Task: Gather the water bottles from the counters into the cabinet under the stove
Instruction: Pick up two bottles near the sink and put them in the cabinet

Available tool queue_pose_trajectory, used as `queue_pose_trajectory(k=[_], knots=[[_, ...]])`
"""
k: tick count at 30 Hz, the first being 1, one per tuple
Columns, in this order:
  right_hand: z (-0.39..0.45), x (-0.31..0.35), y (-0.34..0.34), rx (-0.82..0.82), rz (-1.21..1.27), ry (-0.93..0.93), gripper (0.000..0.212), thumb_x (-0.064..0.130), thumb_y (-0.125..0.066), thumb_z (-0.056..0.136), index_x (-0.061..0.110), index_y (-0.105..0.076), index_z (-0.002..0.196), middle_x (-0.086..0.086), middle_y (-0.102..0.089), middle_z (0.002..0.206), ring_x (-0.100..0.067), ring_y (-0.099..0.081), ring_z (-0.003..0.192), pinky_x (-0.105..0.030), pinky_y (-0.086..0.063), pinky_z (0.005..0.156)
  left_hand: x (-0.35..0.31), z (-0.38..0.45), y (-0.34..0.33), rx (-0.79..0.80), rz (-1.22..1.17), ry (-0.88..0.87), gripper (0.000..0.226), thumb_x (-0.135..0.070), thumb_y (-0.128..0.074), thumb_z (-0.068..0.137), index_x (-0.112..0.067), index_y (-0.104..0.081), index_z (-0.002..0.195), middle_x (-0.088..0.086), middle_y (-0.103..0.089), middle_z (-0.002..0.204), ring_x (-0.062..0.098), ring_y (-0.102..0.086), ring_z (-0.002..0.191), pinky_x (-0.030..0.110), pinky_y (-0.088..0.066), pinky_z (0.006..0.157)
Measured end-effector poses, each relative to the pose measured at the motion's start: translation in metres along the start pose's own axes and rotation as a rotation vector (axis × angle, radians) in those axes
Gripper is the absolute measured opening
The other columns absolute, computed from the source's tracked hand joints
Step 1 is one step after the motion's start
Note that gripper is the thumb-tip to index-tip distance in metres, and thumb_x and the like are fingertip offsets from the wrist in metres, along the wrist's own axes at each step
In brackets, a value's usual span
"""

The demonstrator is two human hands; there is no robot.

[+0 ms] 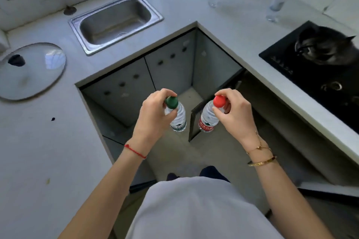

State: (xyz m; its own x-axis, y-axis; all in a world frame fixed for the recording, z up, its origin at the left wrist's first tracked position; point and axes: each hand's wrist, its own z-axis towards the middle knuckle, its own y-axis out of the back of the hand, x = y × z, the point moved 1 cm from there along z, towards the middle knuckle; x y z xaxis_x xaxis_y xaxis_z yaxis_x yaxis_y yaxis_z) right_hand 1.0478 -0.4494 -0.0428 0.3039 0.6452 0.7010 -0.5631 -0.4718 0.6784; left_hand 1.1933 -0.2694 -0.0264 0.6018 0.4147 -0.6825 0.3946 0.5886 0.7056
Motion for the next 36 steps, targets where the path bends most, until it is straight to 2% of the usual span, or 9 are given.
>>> queue_pose_trajectory(k=[3, 6, 8, 12, 16, 24, 28, 32, 36], knots=[[-0.018, -0.032, 0.023, -0.061, -0.03, -0.1, 0.029, 0.01, -0.072, 0.076, 0.017, -0.059, 0.101, 0.001, -0.059, 0.098, -0.009, -0.056, 0.087, -0.01, -0.043, 0.077, -0.02, 0.01, -0.035, 0.082, -0.007, -0.056, 0.03, -0.007, -0.074, 0.075, -0.018, -0.063, 0.101, -0.007, -0.066, 0.094, 0.015, -0.059, 0.081, 0.029, -0.053, 0.075], [-0.032, -0.069, 0.047, -0.105, -0.068, -0.188, 0.029, 0.009, -0.071, 0.075, 0.018, -0.059, 0.101, 0.0, -0.059, 0.098, -0.009, -0.055, 0.086, -0.007, -0.038, 0.074, -0.041, 0.021, -0.077, 0.148, -0.006, -0.112, 0.029, -0.009, -0.075, 0.076, -0.021, -0.063, 0.1, -0.011, -0.066, 0.093, 0.011, -0.058, 0.081, 0.02, -0.049, 0.074], [-0.037, -0.088, 0.054, -0.099, -0.095, -0.218, 0.029, 0.008, -0.071, 0.076, 0.018, -0.058, 0.1, 0.0, -0.059, 0.1, -0.01, -0.055, 0.087, -0.013, -0.04, 0.074, -0.05, 0.027, -0.098, 0.18, -0.013, -0.136, 0.029, -0.009, -0.075, 0.076, -0.02, -0.063, 0.101, -0.009, -0.067, 0.094, 0.011, -0.058, 0.08, 0.015, -0.046, 0.072], [-0.046, -0.14, 0.075, -0.122, -0.126, -0.314, 0.028, 0.007, -0.07, 0.075, 0.018, -0.057, 0.098, 0.0, -0.059, 0.1, -0.014, -0.056, 0.086, -0.024, -0.045, 0.074, -0.067, 0.038, -0.156, 0.262, -0.028, -0.129, 0.029, -0.009, -0.074, 0.076, -0.021, -0.065, 0.101, -0.006, -0.069, 0.093, 0.016, -0.061, 0.079, 0.031, -0.054, 0.073], [-0.052, -0.195, 0.074, -0.12, -0.146, -0.395, 0.026, 0.007, -0.067, 0.077, 0.017, -0.055, 0.098, -0.001, -0.057, 0.102, -0.02, -0.057, 0.085, -0.033, -0.05, 0.072, -0.071, 0.05, -0.221, 0.312, -0.026, -0.094, 0.028, -0.01, -0.073, 0.074, -0.021, -0.067, 0.099, -0.004, -0.071, 0.092, 0.018, -0.066, 0.08, 0.032, -0.055, 0.075], [-0.05, -0.31, 0.034, -0.024, -0.209, -0.512, 0.027, 0.004, -0.063, 0.08, 0.016, -0.05, 0.1, -0.004, -0.054, 0.106, -0.026, -0.057, 0.087, -0.04, -0.053, 0.073, -0.045, 0.078, -0.355, 0.389, -0.06, -0.021, 0.028, -0.006, -0.071, 0.071, -0.018, -0.068, 0.096, -0.001, -0.07, 0.089, 0.018, -0.064, 0.08, 0.037, -0.057, 0.076], [-0.034, -0.378, -0.002, -0.051, -0.162, -0.61, 0.029, 0.003, -0.067, 0.078, 0.015, -0.052, 0.1, -0.006, -0.055, 0.107, -0.026, -0.058, 0.09, -0.043, -0.055, 0.077, -0.009, 0.098, -0.429, 0.401, -0.067, 0.01, 0.029, -0.005, -0.073, 0.07, -0.018, -0.07, 0.095, 0.0, -0.071, 0.089, 0.019, -0.065, 0.079, 0.036, -0.057, 0.075], [-0.012, -0.449, -0.046, -0.051, -0.103, -0.671, 0.029, -0.001, -0.069, 0.078, 0.008, -0.056, 0.102, -0.012, -0.057, 0.11, -0.025, -0.058, 0.096, -0.031, -0.049, 0.081, 0.034, 0.127, -0.509, 0.426, -0.047, 0.039, 0.03, -0.006, -0.073, 0.067, -0.016, -0.072, 0.095, 0.003, -0.073, 0.09, 0.022, -0.068, 0.082, 0.024, -0.051, 0.074], [0.011, -0.521, -0.091, -0.083, -0.121, -0.666, 0.03, -0.005, -0.07, 0.074, 0.003, -0.059, 0.101, -0.018, -0.06, 0.11, -0.032, -0.059, 0.101, -0.035, -0.047, 0.09, 0.082, 0.156, -0.584, 0.459, -0.061, 0.055, 0.029, -0.002, -0.073, 0.07, -0.011, -0.073, 0.097, 0.009, -0.075, 0.097, 0.023, -0.069, 0.092, 0.015, -0.041, 0.075]])
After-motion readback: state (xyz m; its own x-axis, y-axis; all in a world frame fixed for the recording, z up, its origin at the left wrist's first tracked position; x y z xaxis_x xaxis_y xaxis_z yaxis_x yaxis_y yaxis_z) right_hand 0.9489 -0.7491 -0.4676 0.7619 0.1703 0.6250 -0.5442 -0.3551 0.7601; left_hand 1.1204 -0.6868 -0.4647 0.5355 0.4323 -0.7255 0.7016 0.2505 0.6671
